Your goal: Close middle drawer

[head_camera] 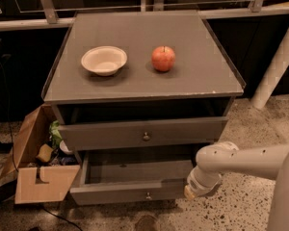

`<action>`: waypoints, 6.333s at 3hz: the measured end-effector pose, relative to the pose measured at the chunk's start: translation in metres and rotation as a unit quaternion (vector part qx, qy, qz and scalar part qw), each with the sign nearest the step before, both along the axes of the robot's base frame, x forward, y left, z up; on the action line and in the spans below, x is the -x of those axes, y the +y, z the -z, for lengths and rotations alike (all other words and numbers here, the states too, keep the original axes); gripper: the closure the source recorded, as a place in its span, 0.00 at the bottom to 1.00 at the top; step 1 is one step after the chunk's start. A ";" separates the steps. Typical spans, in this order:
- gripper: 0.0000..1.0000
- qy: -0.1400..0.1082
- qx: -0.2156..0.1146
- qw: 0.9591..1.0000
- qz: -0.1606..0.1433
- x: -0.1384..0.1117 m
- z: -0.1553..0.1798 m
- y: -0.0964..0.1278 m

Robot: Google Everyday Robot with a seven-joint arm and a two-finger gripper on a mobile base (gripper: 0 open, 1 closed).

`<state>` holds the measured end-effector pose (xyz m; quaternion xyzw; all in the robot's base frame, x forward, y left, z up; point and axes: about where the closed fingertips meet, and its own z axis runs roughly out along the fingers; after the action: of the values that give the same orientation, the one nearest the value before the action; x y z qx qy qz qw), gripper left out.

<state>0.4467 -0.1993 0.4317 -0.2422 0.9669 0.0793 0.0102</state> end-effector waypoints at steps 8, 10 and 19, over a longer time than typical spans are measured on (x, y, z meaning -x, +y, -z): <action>1.00 0.034 0.051 0.992 0.112 -0.058 0.031 -0.019; 1.00 0.020 0.056 0.990 0.126 -0.088 0.028 -0.010; 1.00 0.074 0.014 0.946 0.317 -0.057 0.051 -0.078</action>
Offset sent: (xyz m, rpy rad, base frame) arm 0.0256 -0.0019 0.0045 -0.0022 -0.0328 -0.0375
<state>0.5034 -0.2774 0.3803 0.0831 0.9928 0.0761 -0.0397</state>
